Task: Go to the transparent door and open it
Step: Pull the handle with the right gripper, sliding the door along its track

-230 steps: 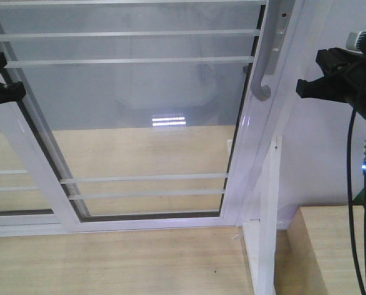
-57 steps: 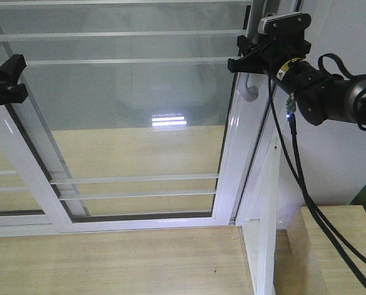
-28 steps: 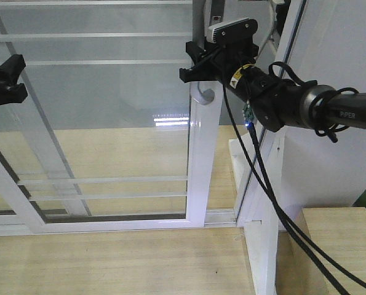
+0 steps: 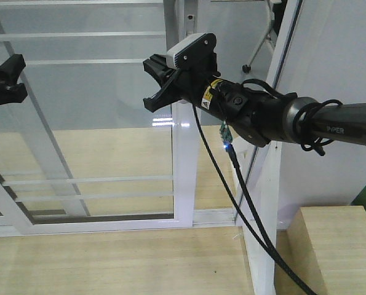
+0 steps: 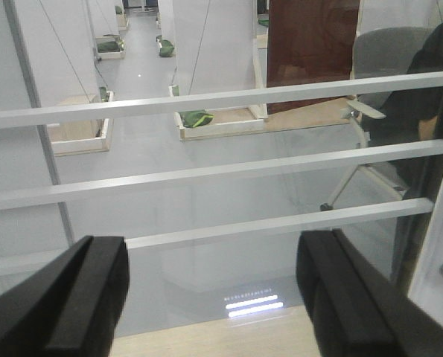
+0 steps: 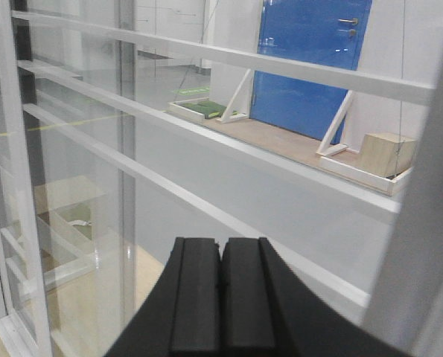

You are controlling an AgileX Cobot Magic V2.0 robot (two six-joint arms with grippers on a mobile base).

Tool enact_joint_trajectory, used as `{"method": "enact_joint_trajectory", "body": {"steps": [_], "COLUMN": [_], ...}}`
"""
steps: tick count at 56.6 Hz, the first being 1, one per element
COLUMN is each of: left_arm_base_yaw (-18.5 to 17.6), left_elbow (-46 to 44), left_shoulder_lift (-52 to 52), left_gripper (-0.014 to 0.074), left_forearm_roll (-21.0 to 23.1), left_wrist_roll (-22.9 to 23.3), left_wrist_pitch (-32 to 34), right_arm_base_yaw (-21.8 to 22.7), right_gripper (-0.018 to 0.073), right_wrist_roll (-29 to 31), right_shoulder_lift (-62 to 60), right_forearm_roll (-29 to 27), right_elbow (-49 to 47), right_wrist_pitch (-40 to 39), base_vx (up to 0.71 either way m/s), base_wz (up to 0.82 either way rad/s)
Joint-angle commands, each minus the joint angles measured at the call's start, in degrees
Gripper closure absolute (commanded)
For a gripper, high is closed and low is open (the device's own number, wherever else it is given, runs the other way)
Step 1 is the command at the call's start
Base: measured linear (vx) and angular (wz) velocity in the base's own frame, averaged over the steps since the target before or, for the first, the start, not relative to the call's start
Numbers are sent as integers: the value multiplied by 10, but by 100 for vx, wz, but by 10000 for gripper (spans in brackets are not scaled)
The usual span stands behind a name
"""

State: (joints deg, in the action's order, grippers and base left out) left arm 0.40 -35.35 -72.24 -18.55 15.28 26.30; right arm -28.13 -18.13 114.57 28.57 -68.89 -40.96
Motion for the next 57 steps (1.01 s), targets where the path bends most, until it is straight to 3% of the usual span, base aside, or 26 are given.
{"method": "enact_joint_trajectory", "body": {"steps": [1, 14, 26, 35, 57], "left_arm_base_yaw": [1, -11, -46, -68, -124], "left_elbow": [-21, -21, -54, -101, -209], "left_shoulder_lift": [12, -8, -70, -122, -227], "left_gripper": [6, 6, 6, 6, 6], "left_forearm_roll": [8, -49, -123, -130, -126], "left_wrist_roll": [28, 42, 119, 125, 127], "left_wrist_pitch": [41, 65, 97, 110, 114], "right_arm_base_yaw": [18, 71, 110, 139, 151], "right_gripper": [561, 561, 561, 561, 561], "right_wrist_roll": [2, 1, 0, -4, 9], "right_shoulder_lift": [-52, -115, -169, -193, -302], "right_forearm_roll": [-6, -3, -2, -3, -3], "right_elbow": [-13, -11, -11, -9, 156], "right_wrist_pitch": [-21, 72, 170, 222, 153], "base_vx": [0, 0, 0, 0, 0], "base_wz": [0, 0, 0, 0, 0]}}
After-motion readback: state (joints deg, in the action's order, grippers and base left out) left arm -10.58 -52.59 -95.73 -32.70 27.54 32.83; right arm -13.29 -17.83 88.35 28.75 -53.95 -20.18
